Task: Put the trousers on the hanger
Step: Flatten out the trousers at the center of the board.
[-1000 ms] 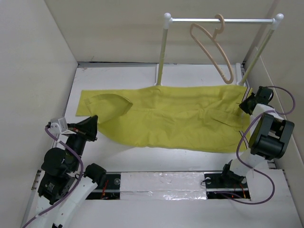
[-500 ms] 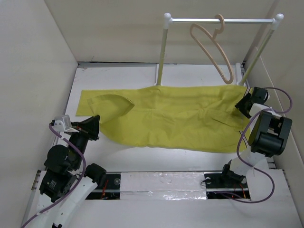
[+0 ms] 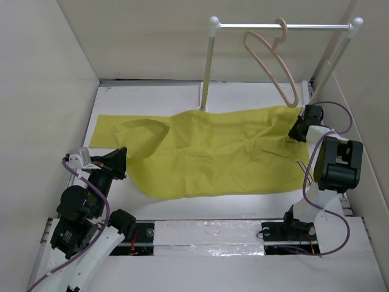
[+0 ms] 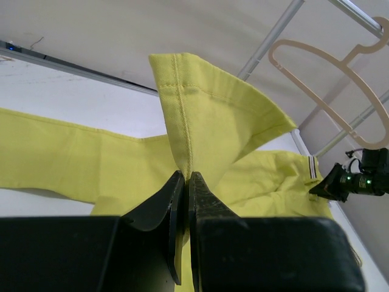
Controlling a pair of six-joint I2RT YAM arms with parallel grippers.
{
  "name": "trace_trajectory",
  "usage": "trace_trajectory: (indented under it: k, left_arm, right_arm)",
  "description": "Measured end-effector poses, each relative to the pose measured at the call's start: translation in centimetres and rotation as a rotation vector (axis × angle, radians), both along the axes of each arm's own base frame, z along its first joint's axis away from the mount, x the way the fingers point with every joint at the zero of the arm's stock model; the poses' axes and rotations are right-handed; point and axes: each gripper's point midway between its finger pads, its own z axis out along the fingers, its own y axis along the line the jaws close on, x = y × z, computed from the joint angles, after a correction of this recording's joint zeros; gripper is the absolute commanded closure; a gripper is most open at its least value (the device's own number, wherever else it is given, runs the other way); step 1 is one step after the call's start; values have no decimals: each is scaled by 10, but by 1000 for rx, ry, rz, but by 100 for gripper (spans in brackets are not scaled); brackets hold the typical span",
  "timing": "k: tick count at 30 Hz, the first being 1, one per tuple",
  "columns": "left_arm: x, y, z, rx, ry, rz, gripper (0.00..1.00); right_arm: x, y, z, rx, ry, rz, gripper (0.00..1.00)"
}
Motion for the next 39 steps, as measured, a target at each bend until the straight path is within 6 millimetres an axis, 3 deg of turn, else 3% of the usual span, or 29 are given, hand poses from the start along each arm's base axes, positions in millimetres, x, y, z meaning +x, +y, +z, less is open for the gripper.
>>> trace_trajectory:
  k: [3,7,9,10,11,13,14,17,19,20,22,23,27,29,31,34,39]
  left_arm:
    - [0,0,0,0,0,2,100]
    - [0,1,0,0,0,3,100]
    - [0,1,0,0,1,3,100]
    - [0,1,0,0,1,3,100]
    - [0,1,0,0,1,4,100]
    - [0,1,0,0,1,6,100]
    - [0,1,0,0,1,6,100]
    - [0,1,0,0,1,6,100]
    - [0,1,0,0,1,7,100]
    - [0,1,0,-1,0,6,100]
    - [-1,2,1,-2,-3,8,100]
    - [-1,3,1,-5,-7,10,100]
    - [-7,6,6,-21,-30,13,100]
    - [-10,8,8,-32,-45,9,100]
    - [-13,8,10,-39,-55,-1,100]
    - [-17,9,12,-52,-69,-11,100]
    - [-21,12,15,-66,-84,-11,100]
  right_arm:
    - [18,22,8,15,-11,92,100]
    - [50,25,14,27,-30,149,97]
    - [55,22,17,12,-35,146,79]
    - [54,19,20,5,-37,138,53]
    - [53,16,23,-3,-39,124,41]
    - [49,8,36,-25,-58,99,22]
    - [46,3,45,-35,-77,79,19]
    - [21,-11,70,-64,-129,14,20]
    - [-5,-19,80,-80,-166,-48,31]
    - [-21,-21,82,-82,-177,-81,42]
    - [-56,-20,77,-72,-195,-152,86]
    - [-75,-17,71,-65,-196,-184,100]
    - [-137,-5,49,-31,-206,-274,100]
    - [-158,-5,42,-19,-191,-318,83]
    - [-170,-10,39,-11,-177,-367,59]
    - [-180,-15,34,7,-152,-423,49]
    - [-189,-17,20,36,-120,-491,45]
